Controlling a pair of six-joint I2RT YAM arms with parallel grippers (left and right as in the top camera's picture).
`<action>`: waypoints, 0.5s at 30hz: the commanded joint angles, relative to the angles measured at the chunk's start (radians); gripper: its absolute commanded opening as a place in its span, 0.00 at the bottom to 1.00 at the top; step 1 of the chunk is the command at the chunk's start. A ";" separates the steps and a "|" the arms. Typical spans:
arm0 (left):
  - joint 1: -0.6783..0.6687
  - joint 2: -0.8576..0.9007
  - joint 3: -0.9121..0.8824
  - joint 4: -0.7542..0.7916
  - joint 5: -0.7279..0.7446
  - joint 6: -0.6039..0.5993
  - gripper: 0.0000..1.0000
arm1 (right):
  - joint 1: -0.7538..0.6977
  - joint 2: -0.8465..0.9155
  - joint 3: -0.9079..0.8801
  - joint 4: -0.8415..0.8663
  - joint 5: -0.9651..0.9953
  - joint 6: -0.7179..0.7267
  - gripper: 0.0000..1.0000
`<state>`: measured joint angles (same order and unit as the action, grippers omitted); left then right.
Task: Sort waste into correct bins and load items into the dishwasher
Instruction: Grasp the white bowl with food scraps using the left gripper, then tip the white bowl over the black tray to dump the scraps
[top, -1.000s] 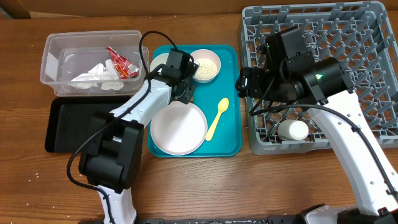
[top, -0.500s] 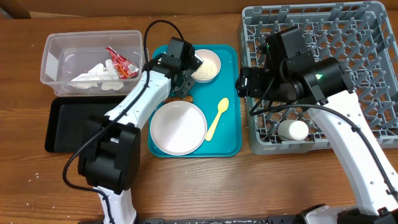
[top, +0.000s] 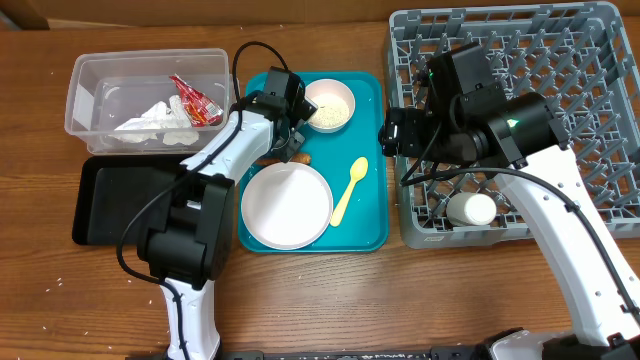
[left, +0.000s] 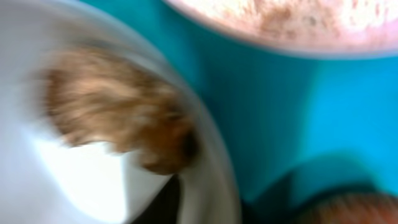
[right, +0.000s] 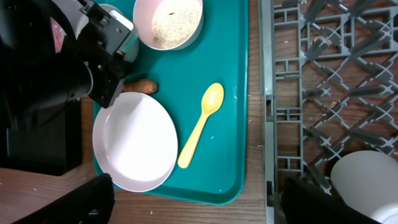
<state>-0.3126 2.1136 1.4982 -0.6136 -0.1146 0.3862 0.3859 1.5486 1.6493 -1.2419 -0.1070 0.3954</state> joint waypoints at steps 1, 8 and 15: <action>-0.002 -0.002 0.109 -0.078 -0.027 -0.058 0.04 | 0.001 0.002 -0.001 0.006 0.002 0.000 0.88; -0.002 -0.002 0.369 -0.352 -0.026 -0.187 0.04 | 0.001 0.002 -0.001 0.000 0.001 0.000 0.88; 0.019 -0.002 0.784 -0.786 -0.021 -0.375 0.04 | 0.001 0.002 -0.001 -0.016 0.001 -0.003 0.88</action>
<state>-0.3180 2.1185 2.0933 -1.2659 -0.1249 0.1349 0.3859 1.5486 1.6489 -1.2514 -0.1074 0.3950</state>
